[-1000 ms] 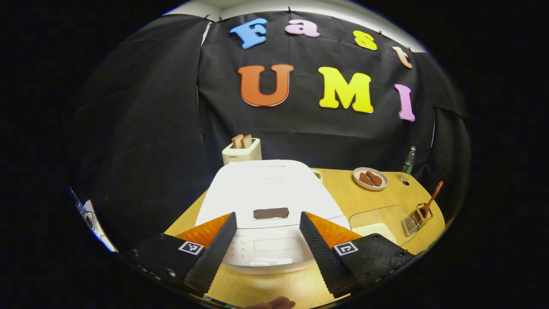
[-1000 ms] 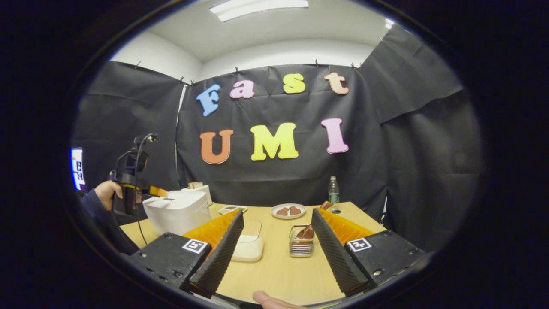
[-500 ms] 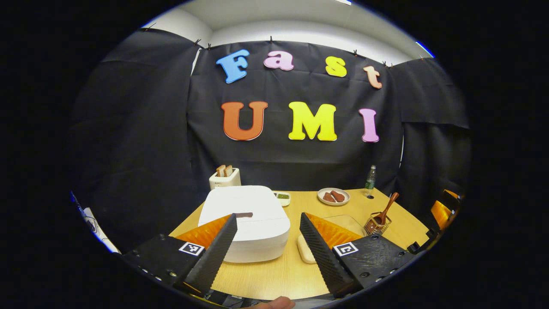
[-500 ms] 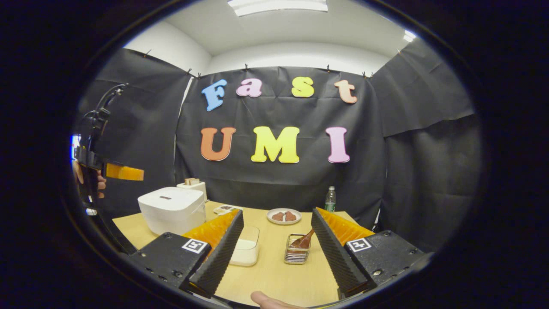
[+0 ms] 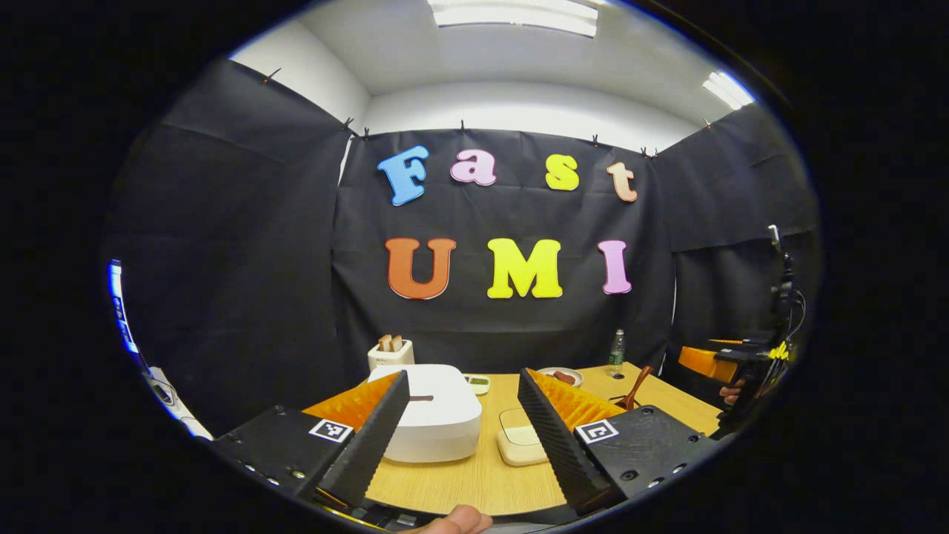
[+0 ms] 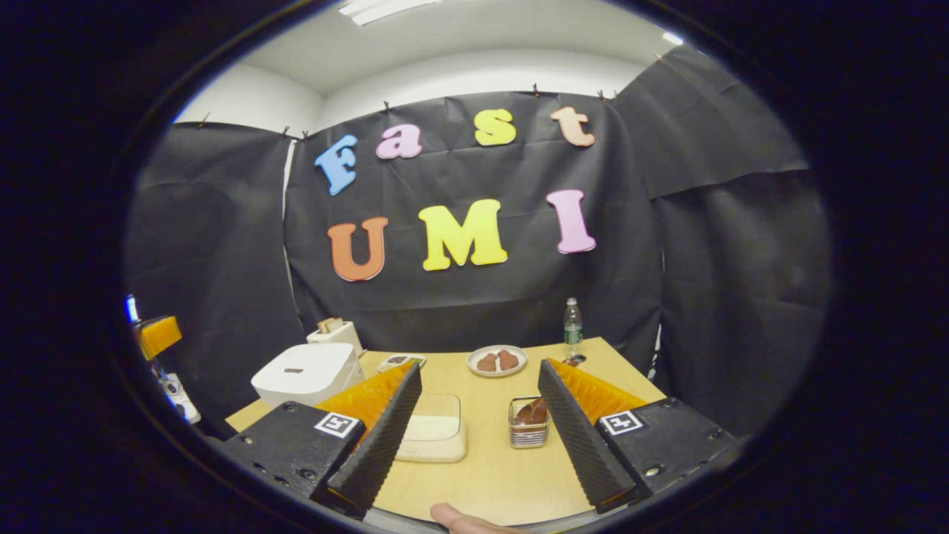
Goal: Close the left gripper, press the button to open the rice cooker; take a wooden spoon from the chopstick holder with the right hand, scoop a spoonful of rice and pour it into the rice cooker, then put the wooden spoon back into the chopstick holder.
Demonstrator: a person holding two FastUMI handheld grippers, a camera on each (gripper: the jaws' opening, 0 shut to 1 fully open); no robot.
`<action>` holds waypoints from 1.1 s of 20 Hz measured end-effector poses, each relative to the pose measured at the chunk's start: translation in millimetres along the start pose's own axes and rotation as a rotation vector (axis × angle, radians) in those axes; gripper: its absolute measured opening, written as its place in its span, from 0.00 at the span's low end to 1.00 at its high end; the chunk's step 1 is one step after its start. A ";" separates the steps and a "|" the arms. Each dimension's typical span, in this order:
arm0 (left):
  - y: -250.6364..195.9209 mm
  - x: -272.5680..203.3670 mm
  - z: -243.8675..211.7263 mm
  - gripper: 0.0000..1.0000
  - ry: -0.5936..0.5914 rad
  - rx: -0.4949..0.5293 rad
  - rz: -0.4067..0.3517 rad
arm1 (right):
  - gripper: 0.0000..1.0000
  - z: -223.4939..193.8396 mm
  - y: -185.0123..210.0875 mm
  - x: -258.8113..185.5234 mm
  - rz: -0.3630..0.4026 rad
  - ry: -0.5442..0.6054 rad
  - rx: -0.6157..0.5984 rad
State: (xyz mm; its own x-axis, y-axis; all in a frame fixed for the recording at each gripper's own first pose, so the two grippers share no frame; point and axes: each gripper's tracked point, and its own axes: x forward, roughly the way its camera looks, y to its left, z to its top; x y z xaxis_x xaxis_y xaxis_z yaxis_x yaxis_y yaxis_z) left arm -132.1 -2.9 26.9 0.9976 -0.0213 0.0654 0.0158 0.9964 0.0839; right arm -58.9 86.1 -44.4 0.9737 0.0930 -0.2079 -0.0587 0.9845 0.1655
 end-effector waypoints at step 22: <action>-8.3 -38.4 20.0 0.94 -0.078 0.000 0.051 | 1.00 25.2 -24.3 -54.1 -0.048 -0.053 -0.033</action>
State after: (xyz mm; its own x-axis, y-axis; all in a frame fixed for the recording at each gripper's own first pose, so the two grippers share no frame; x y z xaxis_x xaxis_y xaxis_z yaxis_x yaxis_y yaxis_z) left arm -171.9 -12.0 43.5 0.9888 0.0229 0.1472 -0.0347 0.9963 0.0784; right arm -104.6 53.4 -13.0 0.9858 0.0381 -0.1634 -0.0176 0.9920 0.1249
